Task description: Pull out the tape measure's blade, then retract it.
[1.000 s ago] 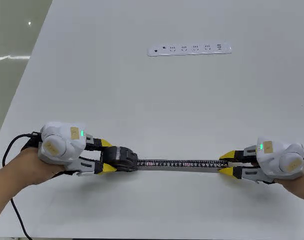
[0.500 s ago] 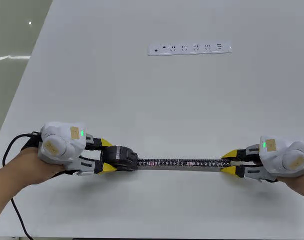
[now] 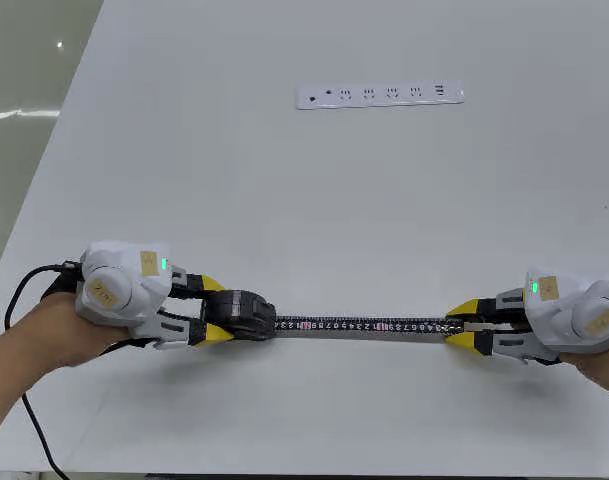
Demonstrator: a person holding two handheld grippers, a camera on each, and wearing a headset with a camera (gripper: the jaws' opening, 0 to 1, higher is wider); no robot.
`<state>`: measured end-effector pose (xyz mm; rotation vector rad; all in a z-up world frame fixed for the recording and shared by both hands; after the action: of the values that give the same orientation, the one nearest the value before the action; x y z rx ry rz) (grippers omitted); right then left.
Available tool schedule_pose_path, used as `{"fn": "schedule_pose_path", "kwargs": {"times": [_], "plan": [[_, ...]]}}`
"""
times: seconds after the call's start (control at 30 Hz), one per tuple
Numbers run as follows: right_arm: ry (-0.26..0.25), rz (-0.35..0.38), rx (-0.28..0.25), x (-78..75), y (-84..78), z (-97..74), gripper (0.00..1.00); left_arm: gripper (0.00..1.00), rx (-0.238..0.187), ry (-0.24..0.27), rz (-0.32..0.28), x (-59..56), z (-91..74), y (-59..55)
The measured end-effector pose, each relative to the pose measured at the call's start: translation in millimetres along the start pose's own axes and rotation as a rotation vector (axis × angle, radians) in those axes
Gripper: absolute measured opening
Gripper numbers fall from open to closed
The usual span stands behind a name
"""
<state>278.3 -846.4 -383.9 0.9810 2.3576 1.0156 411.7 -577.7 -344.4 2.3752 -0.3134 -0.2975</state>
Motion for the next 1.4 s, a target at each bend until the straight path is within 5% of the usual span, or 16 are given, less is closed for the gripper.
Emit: {"fn": "schedule_pose_path", "kwargs": {"times": [1.4], "plan": [[0.014,0.039,0.006,7.6,9.9,1.5,0.25,0.38,-0.022,0.033,-0.116,-3.0,2.4,2.3]]}}
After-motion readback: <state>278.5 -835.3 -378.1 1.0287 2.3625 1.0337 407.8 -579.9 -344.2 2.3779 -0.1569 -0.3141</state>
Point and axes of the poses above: the centre of the closed fingertips' face, and the gripper's own axes: z roughly forward along the fingers, x roughly to its left, y roughly out of its top, the point moved 3 cm from there along -z, roughly backward along the fingers, and after that the axes turned 9 degrees about -y, right-handed, at the moved point
